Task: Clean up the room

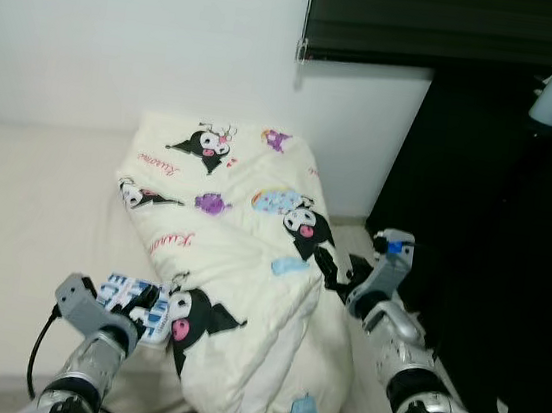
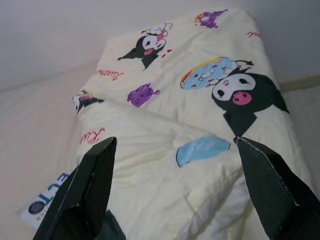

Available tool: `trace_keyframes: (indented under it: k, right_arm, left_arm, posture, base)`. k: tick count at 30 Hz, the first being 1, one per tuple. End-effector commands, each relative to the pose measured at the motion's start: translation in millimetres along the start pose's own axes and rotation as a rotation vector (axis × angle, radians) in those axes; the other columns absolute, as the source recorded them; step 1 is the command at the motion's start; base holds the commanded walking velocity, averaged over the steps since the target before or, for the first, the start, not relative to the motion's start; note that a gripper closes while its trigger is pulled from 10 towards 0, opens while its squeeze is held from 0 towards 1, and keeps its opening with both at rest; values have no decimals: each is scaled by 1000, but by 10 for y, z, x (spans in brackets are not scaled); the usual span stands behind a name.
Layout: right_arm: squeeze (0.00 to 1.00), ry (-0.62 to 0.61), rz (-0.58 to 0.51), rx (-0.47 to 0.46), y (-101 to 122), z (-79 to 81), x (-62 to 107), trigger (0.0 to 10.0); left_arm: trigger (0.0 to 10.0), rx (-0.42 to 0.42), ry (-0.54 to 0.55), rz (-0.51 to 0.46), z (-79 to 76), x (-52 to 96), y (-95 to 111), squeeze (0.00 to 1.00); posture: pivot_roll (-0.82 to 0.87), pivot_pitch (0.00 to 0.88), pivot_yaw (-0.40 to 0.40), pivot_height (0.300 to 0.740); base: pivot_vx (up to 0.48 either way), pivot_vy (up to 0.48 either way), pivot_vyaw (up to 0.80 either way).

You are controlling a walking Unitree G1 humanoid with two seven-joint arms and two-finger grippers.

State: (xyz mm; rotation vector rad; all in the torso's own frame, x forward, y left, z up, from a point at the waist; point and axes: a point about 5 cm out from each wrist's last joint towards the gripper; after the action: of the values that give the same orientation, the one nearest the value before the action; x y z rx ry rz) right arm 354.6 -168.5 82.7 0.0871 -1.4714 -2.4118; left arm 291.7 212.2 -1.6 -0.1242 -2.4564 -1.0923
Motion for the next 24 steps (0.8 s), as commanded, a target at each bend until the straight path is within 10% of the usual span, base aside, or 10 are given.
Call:
trace_keyframes:
  k: [1, 24]
  right_arm:
    - [0, 31, -17, -5, 22, 52, -22, 10000]
    - [0, 190, -118, 13, 138, 311, 20, 10000]
  left_arm:
    - [10000, 22, 2, -2, 13, 3, 3, 0]
    - [10000, 166, -120, -122, -378, -132, 281, 0]
  posture:
    - [-127, 0, -17, 615]
    - [-159, 30, 0, 520]
  base:
    - [0, 0, 0]
    - [0, 0, 0]
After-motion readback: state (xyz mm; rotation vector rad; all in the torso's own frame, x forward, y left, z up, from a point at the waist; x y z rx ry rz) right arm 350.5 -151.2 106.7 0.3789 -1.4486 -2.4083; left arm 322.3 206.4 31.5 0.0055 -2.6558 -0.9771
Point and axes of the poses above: a point about 5 cm out from each wrist's last joint towards the gripper, its own x axis pointing back from the gripper into the wrist, its own y axis along the axis of the wrist's last joint, z = x × y, and after that the axes turned 9 degrees about -x, right-handed
